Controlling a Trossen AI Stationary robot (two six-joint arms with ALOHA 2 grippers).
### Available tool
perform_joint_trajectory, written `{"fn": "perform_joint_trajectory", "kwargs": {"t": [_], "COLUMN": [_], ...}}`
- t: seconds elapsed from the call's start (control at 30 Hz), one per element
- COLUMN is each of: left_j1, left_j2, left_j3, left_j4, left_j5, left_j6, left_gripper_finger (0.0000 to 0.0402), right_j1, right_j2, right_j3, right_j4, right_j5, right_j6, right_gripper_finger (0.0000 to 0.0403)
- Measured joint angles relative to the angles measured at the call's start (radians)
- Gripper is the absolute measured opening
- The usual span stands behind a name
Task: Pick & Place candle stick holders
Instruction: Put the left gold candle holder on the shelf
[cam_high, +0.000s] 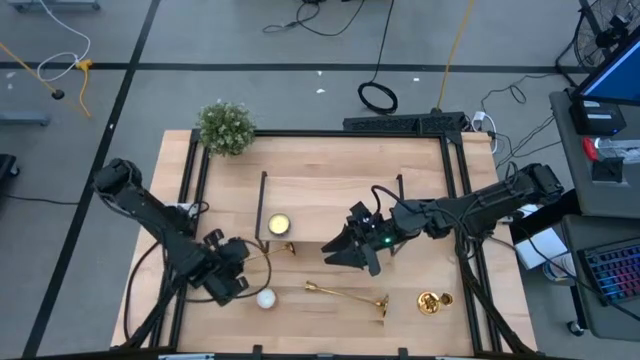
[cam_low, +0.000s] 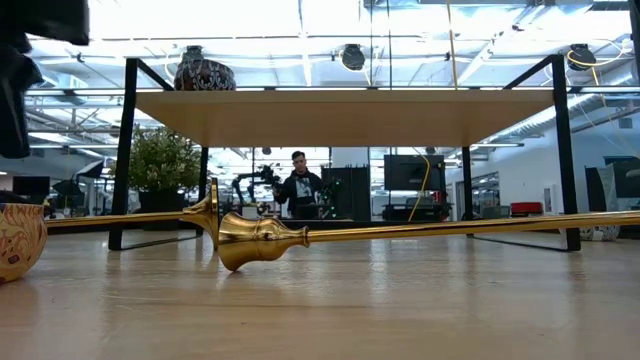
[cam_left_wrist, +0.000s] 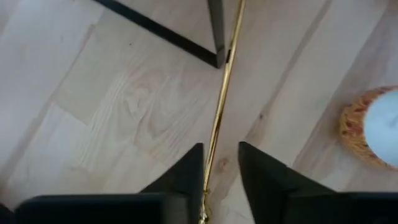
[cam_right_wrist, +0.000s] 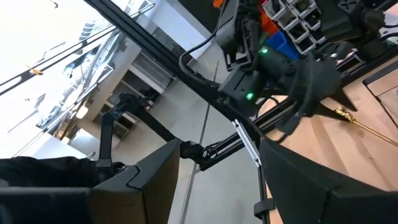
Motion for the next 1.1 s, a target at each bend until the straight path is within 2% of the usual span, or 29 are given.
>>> {"fn": "perform_joint_trajectory", "kwargs": {"t": [0.2,0.4,0.53,0.9,1.1], "left_j1": [0.037,0.034,0.022,0.020,0.021], "left_j2": [0.000,0.000,0.000,0.000,0.000], "left_j3": [0.000,-0.038,-0.093,-0.142,-0.184], "left_j4": [0.008,0.140,0.244,0.232,0.233], "left_j5": [0.004,-0.015,-0.011,-0.009,0.030], "left_j6": [0.020,0.117,0.167,0.159,0.109], "left_gripper_finger": [0.0205,0.0251,0.0256,0.0257,0.0257], "right_j1": [0.000,0.000,0.000,0.000,0.007], "right_j2": [0.000,0.000,0.000,0.000,0.000], "right_j3": [0.000,0.000,0.000,0.000,0.000], "right_j4": [0.000,0.000,0.000,0.000,0.000], "right_j5": [0.000,-0.002,-0.002,-0.004,-0.006], "right_j6": [0.002,0.025,0.026,0.019,0.002], "right_gripper_finger": [0.0219,0.0219,0.0219,0.0219,0.0219]}}
